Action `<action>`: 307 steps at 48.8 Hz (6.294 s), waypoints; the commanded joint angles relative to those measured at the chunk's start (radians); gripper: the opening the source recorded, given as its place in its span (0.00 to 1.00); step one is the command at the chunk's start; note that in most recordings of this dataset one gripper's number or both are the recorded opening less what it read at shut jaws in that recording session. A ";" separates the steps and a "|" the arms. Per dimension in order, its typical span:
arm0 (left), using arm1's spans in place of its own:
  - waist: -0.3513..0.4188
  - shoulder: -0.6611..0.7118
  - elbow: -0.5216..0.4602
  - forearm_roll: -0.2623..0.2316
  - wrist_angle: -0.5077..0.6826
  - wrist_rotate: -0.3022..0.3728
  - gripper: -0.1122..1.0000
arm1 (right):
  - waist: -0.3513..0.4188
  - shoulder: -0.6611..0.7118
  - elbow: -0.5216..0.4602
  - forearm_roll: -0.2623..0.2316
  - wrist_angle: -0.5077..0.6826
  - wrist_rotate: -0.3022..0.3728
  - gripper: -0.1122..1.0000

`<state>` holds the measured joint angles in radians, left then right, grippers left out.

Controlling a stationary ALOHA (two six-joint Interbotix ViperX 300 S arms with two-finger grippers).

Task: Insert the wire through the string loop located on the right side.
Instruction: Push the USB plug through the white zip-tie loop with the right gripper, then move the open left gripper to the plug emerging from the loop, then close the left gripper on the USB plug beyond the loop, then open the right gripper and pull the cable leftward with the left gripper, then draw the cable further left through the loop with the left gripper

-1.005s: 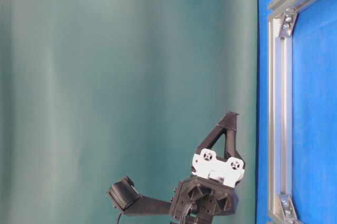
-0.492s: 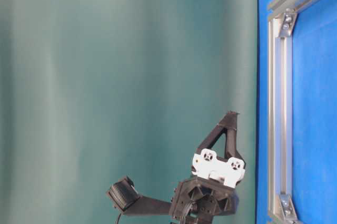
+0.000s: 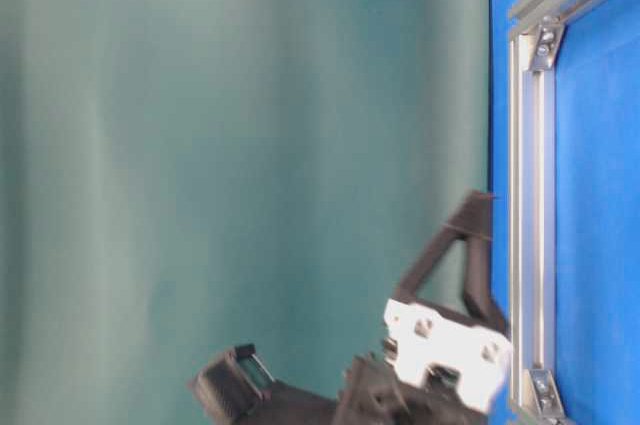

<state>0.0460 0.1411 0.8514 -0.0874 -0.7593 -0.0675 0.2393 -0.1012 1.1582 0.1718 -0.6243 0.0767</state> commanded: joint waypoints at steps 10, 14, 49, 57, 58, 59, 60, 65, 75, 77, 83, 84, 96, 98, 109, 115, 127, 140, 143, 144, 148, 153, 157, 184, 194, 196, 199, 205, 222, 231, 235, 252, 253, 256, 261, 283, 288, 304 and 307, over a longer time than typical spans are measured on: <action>-0.189 -0.029 -0.012 0.003 -0.018 -0.035 0.10 | 0.002 -0.008 -0.008 -0.002 -0.005 -0.002 0.07; -0.221 -0.025 -0.020 0.002 -0.012 -0.041 0.10 | 0.002 -0.008 -0.008 0.000 -0.005 -0.002 0.07; -0.236 0.094 -0.322 0.003 0.198 -0.058 0.10 | 0.002 -0.008 -0.009 0.000 -0.009 -0.002 0.07; -0.221 0.115 -0.364 0.003 0.216 -0.054 0.10 | 0.002 -0.008 -0.011 0.000 -0.009 -0.002 0.07; -0.219 0.115 -0.364 0.003 0.218 -0.054 0.10 | 0.002 -0.008 -0.011 -0.002 -0.009 -0.002 0.07; -0.218 0.115 -0.364 0.003 0.221 -0.054 0.10 | 0.002 -0.008 -0.011 -0.002 -0.011 -0.002 0.07; -0.218 0.115 -0.364 0.003 0.222 -0.054 0.10 | 0.002 -0.008 -0.011 -0.002 -0.009 -0.002 0.07; -0.216 0.115 -0.362 0.003 0.227 -0.054 0.10 | 0.002 -0.008 -0.009 -0.002 -0.009 -0.002 0.07; -0.212 0.115 -0.362 0.003 0.258 -0.035 0.11 | 0.002 -0.008 -0.012 0.000 -0.011 -0.002 0.07; -0.212 0.115 -0.362 0.003 0.261 -0.025 0.12 | 0.002 -0.008 -0.012 -0.002 -0.009 -0.002 0.07; -0.213 0.117 -0.367 0.003 0.261 -0.015 0.33 | 0.002 -0.008 -0.014 -0.002 -0.009 -0.002 0.07; -0.213 0.117 -0.368 0.003 0.261 -0.014 0.38 | 0.002 -0.008 -0.014 0.000 -0.009 -0.002 0.07; -0.213 0.117 -0.365 0.003 0.262 -0.014 0.92 | 0.002 -0.008 -0.012 -0.002 -0.009 -0.002 0.07; -0.213 0.117 -0.365 0.003 0.262 -0.014 0.92 | 0.003 -0.008 -0.012 -0.002 -0.011 -0.002 0.07; -0.202 0.143 -0.368 0.003 0.262 -0.015 0.91 | 0.003 -0.008 -0.015 -0.002 -0.009 -0.002 0.07; -0.193 0.196 -0.383 0.003 0.262 -0.015 0.91 | 0.003 -0.008 -0.015 -0.002 -0.009 -0.002 0.07; -0.190 0.238 -0.396 0.003 0.261 -0.015 0.91 | 0.006 -0.008 -0.015 -0.002 -0.005 -0.002 0.07; -0.189 0.236 -0.393 0.003 0.262 -0.018 0.91 | 0.006 -0.008 -0.015 -0.002 -0.006 -0.002 0.07; -0.190 0.236 -0.393 0.003 0.262 -0.018 0.91 | 0.006 -0.008 -0.015 -0.002 -0.006 -0.002 0.07; -0.190 0.236 -0.393 0.003 0.262 -0.020 0.91 | 0.006 -0.008 -0.015 0.000 -0.006 -0.002 0.07; -0.189 0.236 -0.393 0.003 0.262 -0.021 0.91 | 0.006 -0.008 -0.015 -0.002 -0.006 -0.002 0.07; -0.189 0.236 -0.391 0.003 0.262 -0.025 0.91 | 0.006 -0.008 -0.015 -0.002 -0.006 -0.002 0.07; -0.190 0.236 -0.391 0.003 0.262 -0.026 0.91 | 0.006 -0.008 -0.015 -0.002 -0.006 -0.002 0.07; -0.196 0.238 -0.399 0.003 0.319 -0.031 0.80 | 0.006 -0.008 -0.015 -0.002 -0.005 -0.002 0.07; -0.196 0.238 -0.399 0.003 0.321 -0.023 0.27 | 0.006 -0.008 -0.017 -0.002 -0.005 -0.002 0.07; -0.196 0.238 -0.399 0.003 0.321 -0.023 0.18 | 0.006 -0.008 -0.017 -0.002 -0.005 -0.002 0.07; -0.196 0.238 -0.399 0.003 0.321 -0.023 0.17 | 0.006 -0.008 -0.017 -0.002 -0.005 -0.002 0.07; -0.196 0.238 -0.400 0.003 0.319 -0.023 0.17 | 0.006 -0.008 -0.017 -0.002 -0.003 -0.002 0.07; -0.196 0.238 -0.400 0.003 0.321 -0.029 0.17 | 0.006 -0.008 -0.018 0.000 0.032 0.006 0.09; -0.198 0.238 -0.400 0.003 0.321 -0.029 0.17 | 0.006 -0.008 -0.026 0.006 0.038 0.006 0.38; -0.201 0.238 -0.399 0.003 0.321 -0.029 0.17 | 0.006 -0.008 -0.026 0.008 0.038 0.006 0.61; -0.201 0.235 -0.394 0.003 0.322 -0.028 0.17 | 0.006 -0.009 -0.028 0.018 0.057 0.006 0.94; -0.201 0.233 -0.393 0.003 0.322 -0.028 0.17 | 0.006 -0.008 -0.028 0.018 0.057 0.006 0.94; -0.201 0.225 -0.380 0.003 0.327 -0.028 0.17 | 0.006 -0.008 -0.026 0.018 0.060 0.005 0.94; -0.201 0.193 -0.334 0.003 0.327 -0.029 0.17 | 0.006 -0.008 -0.026 0.018 0.060 0.006 0.94; -0.216 -0.069 0.028 0.003 0.284 -0.031 0.17 | 0.006 -0.009 -0.028 0.018 0.063 0.002 0.94; -0.216 -0.101 0.097 0.003 0.267 -0.031 0.17 | 0.006 -0.009 -0.032 0.018 0.063 0.005 0.94; -0.218 -0.224 0.293 0.002 0.247 -0.038 0.17 | 0.006 -0.009 -0.043 0.018 0.063 0.005 0.94; -0.218 -0.256 0.328 0.002 0.241 -0.058 0.17 | 0.006 -0.008 -0.043 0.020 0.063 0.005 0.94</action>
<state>-0.1672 -0.0614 1.1490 -0.0859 -0.5031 -0.1120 0.2454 -0.1012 1.1321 0.1887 -0.5568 0.0798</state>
